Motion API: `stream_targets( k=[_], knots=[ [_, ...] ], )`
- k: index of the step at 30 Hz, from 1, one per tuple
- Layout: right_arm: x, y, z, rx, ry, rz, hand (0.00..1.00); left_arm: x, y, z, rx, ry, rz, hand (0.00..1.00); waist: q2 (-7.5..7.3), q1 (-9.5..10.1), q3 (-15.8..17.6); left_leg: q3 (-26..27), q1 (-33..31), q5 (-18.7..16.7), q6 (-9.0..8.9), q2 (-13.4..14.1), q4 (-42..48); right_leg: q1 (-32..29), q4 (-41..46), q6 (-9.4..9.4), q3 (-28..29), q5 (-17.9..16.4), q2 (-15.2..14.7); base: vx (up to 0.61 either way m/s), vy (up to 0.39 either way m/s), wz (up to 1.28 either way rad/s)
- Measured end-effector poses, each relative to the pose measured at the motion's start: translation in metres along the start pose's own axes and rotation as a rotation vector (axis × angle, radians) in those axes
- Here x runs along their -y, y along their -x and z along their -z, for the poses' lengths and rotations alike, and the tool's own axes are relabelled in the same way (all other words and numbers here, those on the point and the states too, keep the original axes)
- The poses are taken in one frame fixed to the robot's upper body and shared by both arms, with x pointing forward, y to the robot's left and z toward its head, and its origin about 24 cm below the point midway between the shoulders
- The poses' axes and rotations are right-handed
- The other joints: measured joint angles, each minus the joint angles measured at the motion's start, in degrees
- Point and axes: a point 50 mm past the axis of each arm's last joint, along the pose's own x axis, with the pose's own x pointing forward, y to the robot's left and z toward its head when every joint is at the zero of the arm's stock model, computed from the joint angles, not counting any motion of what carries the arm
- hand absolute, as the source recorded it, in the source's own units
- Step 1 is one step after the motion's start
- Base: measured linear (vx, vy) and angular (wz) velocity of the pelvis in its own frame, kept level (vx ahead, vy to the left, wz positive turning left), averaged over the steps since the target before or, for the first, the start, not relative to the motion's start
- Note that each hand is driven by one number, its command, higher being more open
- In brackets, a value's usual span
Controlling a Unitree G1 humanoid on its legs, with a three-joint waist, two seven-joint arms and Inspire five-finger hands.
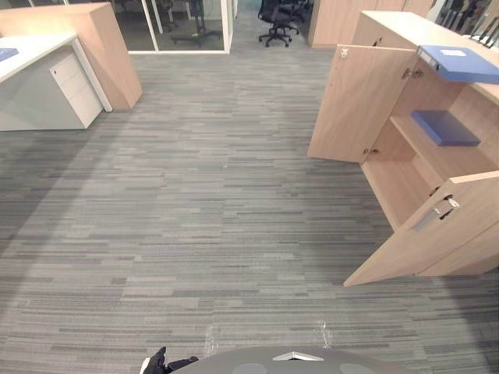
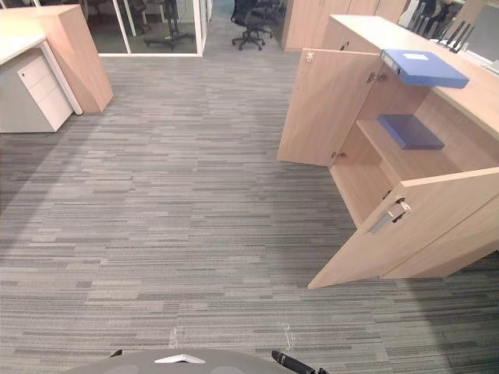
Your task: Walk over to the cabinet, pick up the folder, carry it to the office cabinet, place the folder inside the office cabinet, then close the office cabinet door
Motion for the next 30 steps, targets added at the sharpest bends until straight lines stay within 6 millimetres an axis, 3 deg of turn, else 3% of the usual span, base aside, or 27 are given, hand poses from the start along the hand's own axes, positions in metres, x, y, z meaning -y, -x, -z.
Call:
stream_targets(
  k=[8, 30],
  knots=[
    [-0.01, -0.001, -0.013, 0.032, -0.005, -0.026, 1.0, 0.0, 0.0, -0.008, 0.036, 0.037, 0.028, 1.0, 0.08, 0.15, 1.36, 0.63, 0.98, -0.14, -0.23, 0.06, -0.2, 1.22, -0.52, 0.13, -0.27, -0.07, 0.04, -0.02, -0.019, 0.0],
    [-0.014, 0.0, -0.013, 0.035, -0.005, -0.017, 1.0, -0.002, 0.005, -0.017, 0.126, 0.113, 0.02, 1.0, -0.87, 0.05, 1.53, 0.51, 0.65, -0.09, -0.01, -0.01, -0.27, 1.2, -1.01, 0.64, -1.85, 0.32, -0.26, -0.02, -0.004, 0.0]
  ],
)
